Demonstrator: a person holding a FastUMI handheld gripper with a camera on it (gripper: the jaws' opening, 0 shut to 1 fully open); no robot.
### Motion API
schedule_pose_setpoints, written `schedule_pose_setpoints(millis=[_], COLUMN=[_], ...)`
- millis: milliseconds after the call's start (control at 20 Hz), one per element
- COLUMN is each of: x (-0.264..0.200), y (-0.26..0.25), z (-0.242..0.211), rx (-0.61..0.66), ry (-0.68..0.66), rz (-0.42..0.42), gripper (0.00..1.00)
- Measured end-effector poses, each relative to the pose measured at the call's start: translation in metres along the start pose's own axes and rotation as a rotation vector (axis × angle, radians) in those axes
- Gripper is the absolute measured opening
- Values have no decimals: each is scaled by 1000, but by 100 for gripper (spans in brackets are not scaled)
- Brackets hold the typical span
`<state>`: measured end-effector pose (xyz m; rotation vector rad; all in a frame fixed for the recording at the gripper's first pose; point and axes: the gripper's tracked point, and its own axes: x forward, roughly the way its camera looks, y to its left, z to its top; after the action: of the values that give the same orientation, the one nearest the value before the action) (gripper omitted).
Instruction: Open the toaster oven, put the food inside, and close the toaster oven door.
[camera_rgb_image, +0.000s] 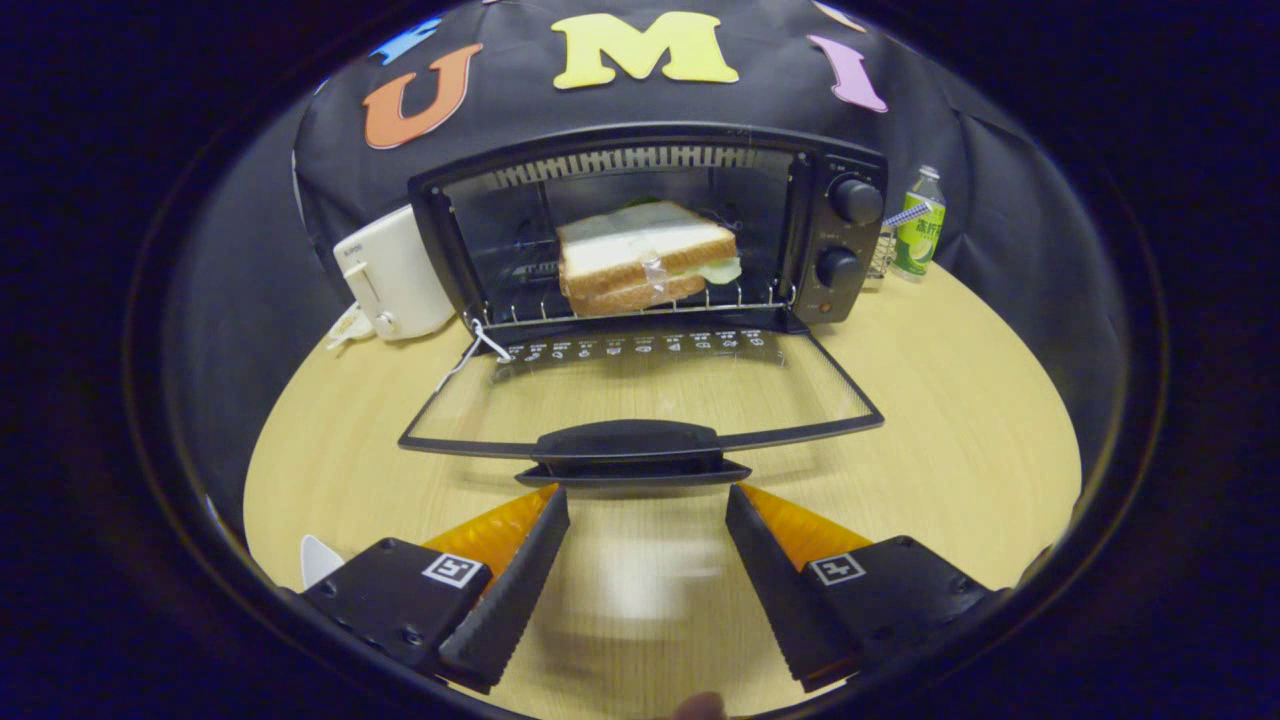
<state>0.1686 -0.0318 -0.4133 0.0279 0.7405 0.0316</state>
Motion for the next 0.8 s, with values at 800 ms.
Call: schedule_pose_setpoints(millis=[800], x=[-24], y=[11], z=[120], rx=[-62], ry=[-189], rz=[16], gripper=[100])
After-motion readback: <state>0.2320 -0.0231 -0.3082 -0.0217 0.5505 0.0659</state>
